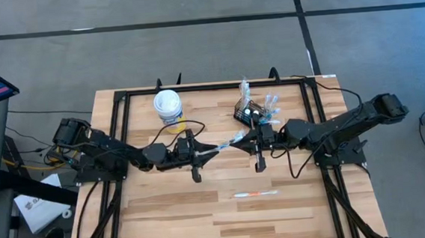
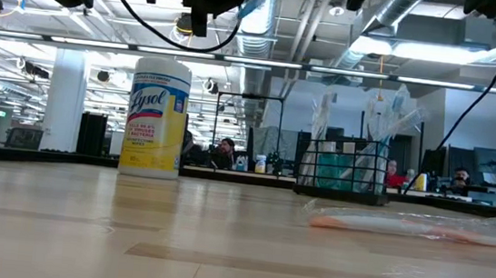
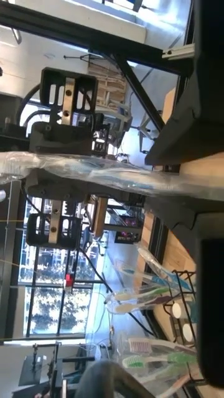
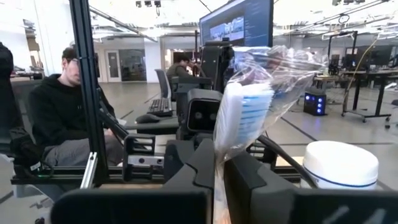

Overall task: Pick & Place toothbrushing station
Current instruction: Put the blue toothbrush into the black wire organizer

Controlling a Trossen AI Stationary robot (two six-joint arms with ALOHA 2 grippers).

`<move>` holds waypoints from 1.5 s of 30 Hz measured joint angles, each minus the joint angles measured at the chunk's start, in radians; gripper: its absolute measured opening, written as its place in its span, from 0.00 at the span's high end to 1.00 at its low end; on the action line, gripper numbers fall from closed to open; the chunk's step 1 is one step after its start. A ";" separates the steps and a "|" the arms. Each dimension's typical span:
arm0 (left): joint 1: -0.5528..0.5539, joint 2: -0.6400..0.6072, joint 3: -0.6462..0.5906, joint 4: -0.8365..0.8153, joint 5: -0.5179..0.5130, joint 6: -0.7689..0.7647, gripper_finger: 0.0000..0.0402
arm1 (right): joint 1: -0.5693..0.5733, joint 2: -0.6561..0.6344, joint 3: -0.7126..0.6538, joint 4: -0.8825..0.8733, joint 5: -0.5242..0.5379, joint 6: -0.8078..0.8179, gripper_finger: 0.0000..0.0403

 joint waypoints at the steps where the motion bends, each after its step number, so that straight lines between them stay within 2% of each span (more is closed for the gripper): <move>1: 0.000 0.000 0.000 -0.001 0.000 0.000 0.78 | 0.000 0.000 0.000 -0.006 0.001 0.000 0.99; 9: -0.001 -0.012 0.000 0.002 0.004 0.030 0.64 | -0.003 -0.072 0.000 -0.122 0.045 0.000 1.00; 15: -0.001 -0.023 -0.003 -0.007 0.004 0.050 0.59 | -0.003 -0.184 0.000 -0.315 0.118 0.026 1.00; 30: 0.000 -0.023 -0.003 -0.049 0.004 0.050 0.60 | -0.002 -0.383 0.000 -0.766 0.414 0.176 1.00; 38: 0.000 -0.023 -0.002 -0.060 0.004 0.045 0.61 | 0.000 -0.435 0.000 -0.936 0.542 0.262 1.00; 45: 0.000 -0.023 -0.002 -0.063 0.004 0.042 0.62 | -0.001 -0.446 0.000 -1.012 0.608 0.291 1.00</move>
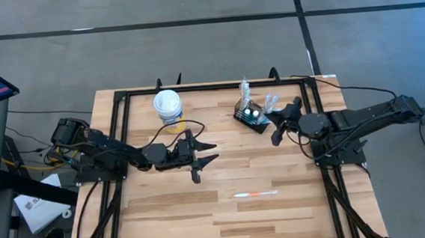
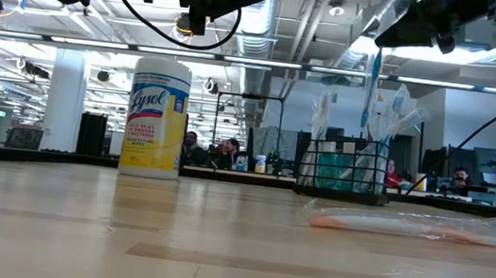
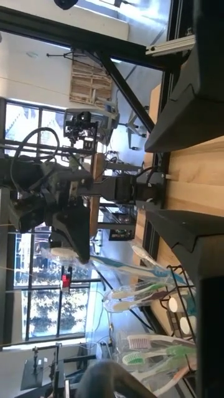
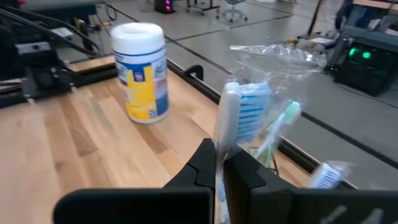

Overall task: Pick & Place toothbrushing station
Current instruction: Put the blue toothbrush into the black wire organizer

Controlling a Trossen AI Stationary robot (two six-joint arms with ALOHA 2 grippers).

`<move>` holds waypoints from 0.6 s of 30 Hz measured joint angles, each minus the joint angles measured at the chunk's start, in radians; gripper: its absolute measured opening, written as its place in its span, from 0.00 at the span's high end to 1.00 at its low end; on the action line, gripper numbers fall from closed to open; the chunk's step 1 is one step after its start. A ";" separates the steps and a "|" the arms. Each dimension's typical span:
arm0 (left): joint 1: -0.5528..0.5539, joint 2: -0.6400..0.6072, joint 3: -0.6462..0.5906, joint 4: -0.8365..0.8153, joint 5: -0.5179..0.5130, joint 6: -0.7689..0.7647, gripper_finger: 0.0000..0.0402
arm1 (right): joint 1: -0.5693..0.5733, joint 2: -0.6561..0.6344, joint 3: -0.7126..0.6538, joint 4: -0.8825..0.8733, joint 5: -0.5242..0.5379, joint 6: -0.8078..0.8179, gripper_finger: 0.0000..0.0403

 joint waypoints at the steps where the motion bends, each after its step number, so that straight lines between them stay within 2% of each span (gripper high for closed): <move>1: 0.000 0.000 0.000 0.000 0.000 0.000 0.62 | 0.000 0.000 0.000 -0.010 0.006 0.005 1.00; 10: 0.000 0.000 0.000 -0.007 0.000 0.000 0.63 | 0.000 0.001 0.000 -0.109 0.076 0.074 1.00; 18: 0.000 0.000 0.000 -0.007 0.000 0.000 0.63 | -0.027 0.026 0.000 -0.117 0.078 0.085 1.00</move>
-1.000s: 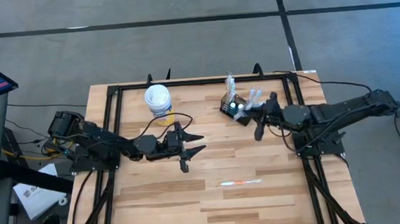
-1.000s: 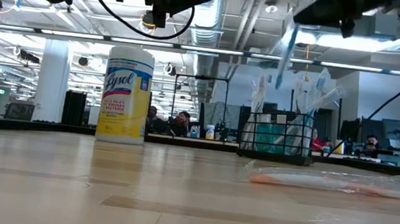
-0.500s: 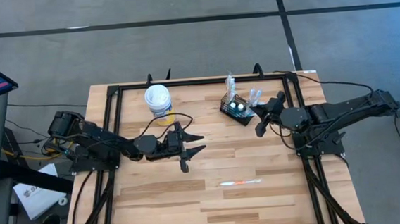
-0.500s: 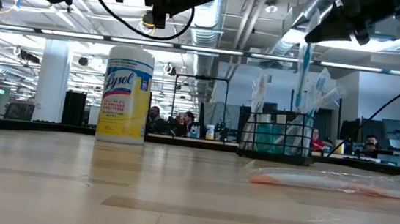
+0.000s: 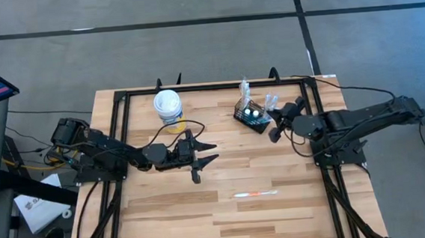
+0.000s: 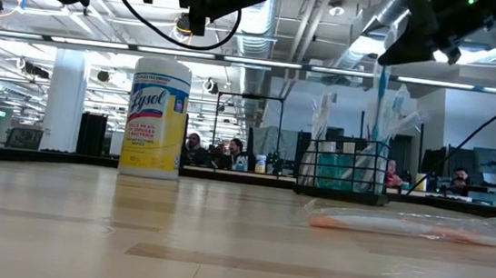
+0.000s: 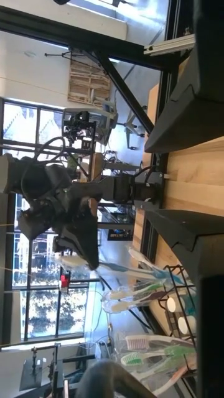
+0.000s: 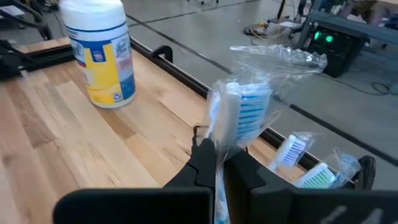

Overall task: Pick & Place toothbrushing station
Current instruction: Put the blue toothbrush into the black wire organizer

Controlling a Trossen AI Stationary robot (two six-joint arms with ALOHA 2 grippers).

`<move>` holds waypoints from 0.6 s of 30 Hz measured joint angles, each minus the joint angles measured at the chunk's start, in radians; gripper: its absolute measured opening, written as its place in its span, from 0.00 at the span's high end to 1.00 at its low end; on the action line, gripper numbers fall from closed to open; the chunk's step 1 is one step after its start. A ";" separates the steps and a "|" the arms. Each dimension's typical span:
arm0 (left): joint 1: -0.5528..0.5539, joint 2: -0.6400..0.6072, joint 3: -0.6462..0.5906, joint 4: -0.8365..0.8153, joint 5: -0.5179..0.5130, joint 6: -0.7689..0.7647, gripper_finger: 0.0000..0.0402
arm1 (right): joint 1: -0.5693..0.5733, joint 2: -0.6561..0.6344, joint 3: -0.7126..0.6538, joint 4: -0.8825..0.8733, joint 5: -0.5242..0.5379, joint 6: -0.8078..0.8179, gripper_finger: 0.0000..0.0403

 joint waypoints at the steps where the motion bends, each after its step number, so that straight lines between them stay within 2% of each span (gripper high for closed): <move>1: 0.000 0.000 0.000 0.000 0.000 0.000 0.63 | -0.006 0.009 0.000 0.001 -0.001 0.010 1.00; 9: 0.000 0.000 0.000 0.000 0.000 0.000 0.63 | -0.047 0.093 0.000 0.037 -0.032 0.018 1.00; 18: 0.000 0.000 0.000 0.000 0.000 0.000 0.63 | -0.104 0.147 0.000 0.097 -0.126 0.004 1.00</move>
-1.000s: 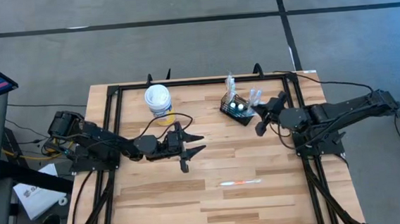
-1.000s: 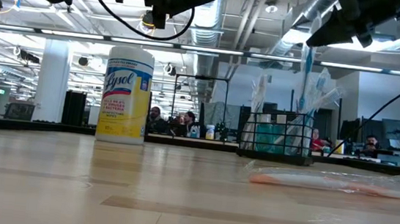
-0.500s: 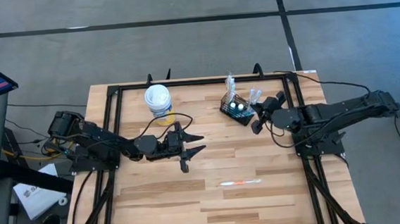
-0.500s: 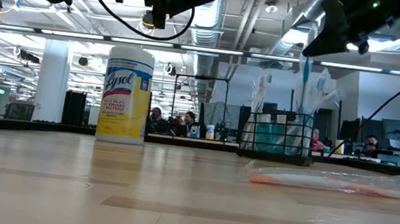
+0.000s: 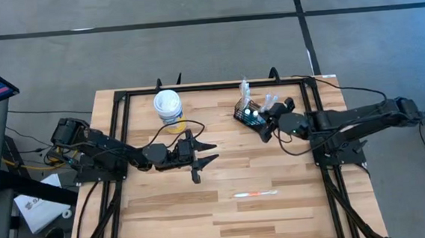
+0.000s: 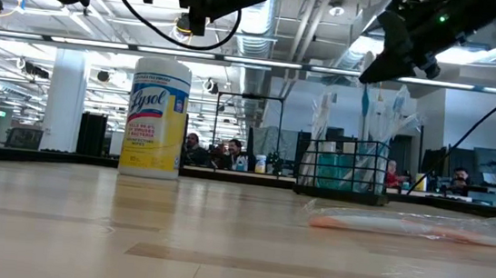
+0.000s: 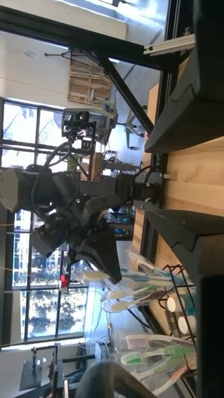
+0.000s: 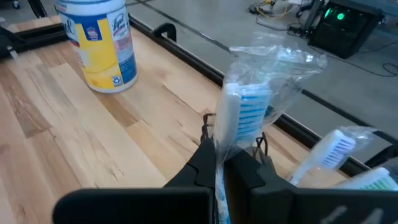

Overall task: Pick & Place toothbrushing station
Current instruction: Put the blue toothbrush into the black wire organizer

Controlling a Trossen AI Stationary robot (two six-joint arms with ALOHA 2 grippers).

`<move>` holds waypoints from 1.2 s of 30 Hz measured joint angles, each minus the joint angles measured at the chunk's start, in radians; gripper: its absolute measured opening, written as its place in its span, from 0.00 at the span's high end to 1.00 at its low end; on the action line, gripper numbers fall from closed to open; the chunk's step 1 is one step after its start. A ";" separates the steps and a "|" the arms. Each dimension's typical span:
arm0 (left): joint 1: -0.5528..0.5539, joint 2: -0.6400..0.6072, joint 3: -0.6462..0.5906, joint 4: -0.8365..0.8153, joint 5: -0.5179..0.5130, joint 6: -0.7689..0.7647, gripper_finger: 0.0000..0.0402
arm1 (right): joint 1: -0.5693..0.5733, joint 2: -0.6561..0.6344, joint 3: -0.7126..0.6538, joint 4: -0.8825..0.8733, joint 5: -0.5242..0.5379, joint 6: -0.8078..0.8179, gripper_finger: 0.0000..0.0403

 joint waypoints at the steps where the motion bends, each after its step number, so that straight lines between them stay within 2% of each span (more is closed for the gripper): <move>1: 0.000 0.000 0.000 0.000 0.000 0.000 0.63 | -0.006 0.003 0.000 0.000 -0.007 0.000 1.00; 20: 0.000 0.000 0.000 -0.007 0.000 0.000 0.63 | -0.041 0.020 0.000 0.002 -0.058 0.041 1.00; 36: 0.000 0.000 0.000 -0.026 0.000 -0.023 0.63 | -0.080 0.157 0.000 0.020 -0.085 0.068 1.00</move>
